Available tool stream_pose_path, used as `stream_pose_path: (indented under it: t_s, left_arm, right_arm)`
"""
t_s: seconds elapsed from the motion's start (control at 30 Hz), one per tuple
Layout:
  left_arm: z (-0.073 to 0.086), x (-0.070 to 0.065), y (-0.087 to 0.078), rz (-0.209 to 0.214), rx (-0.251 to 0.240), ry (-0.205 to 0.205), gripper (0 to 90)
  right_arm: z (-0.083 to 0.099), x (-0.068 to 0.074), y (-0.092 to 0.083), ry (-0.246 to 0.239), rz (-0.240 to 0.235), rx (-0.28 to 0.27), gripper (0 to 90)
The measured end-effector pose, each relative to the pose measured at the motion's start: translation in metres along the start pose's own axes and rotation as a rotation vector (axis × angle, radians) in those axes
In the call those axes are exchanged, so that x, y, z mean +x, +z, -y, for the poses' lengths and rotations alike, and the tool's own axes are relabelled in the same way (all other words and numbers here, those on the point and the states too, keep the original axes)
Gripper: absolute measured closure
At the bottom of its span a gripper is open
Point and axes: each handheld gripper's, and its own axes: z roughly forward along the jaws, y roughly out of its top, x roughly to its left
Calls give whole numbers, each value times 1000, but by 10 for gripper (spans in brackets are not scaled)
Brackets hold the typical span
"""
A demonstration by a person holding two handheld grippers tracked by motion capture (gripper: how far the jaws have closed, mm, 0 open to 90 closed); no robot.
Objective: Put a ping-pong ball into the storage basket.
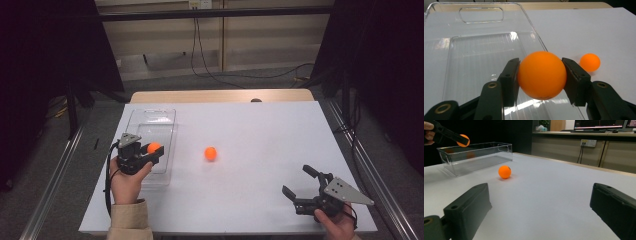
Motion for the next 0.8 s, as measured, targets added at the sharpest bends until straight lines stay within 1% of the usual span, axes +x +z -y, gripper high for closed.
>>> stream_pose_path:
  t_s: [0.13,0.37,0.53,0.67,0.8]
  left_arm:
    - [1,2,1,-9,3,1,508]
    - [3,3,2,-11,3,-2,509]
    - [4,5,3,-26,8,-2,508]
    - [5,6,3,-28,9,-8,508]
    - [5,7,4,-30,12,-5,508]
  right_arm:
    - [0,0,0,0,0,0,24]
    - [0,0,0,0,-1,0,24]
    - [0,0,0,0,-1,0,24]
    - [0,0,0,0,-1,0,24]
    - [0,0,0,0,-1,0,24]
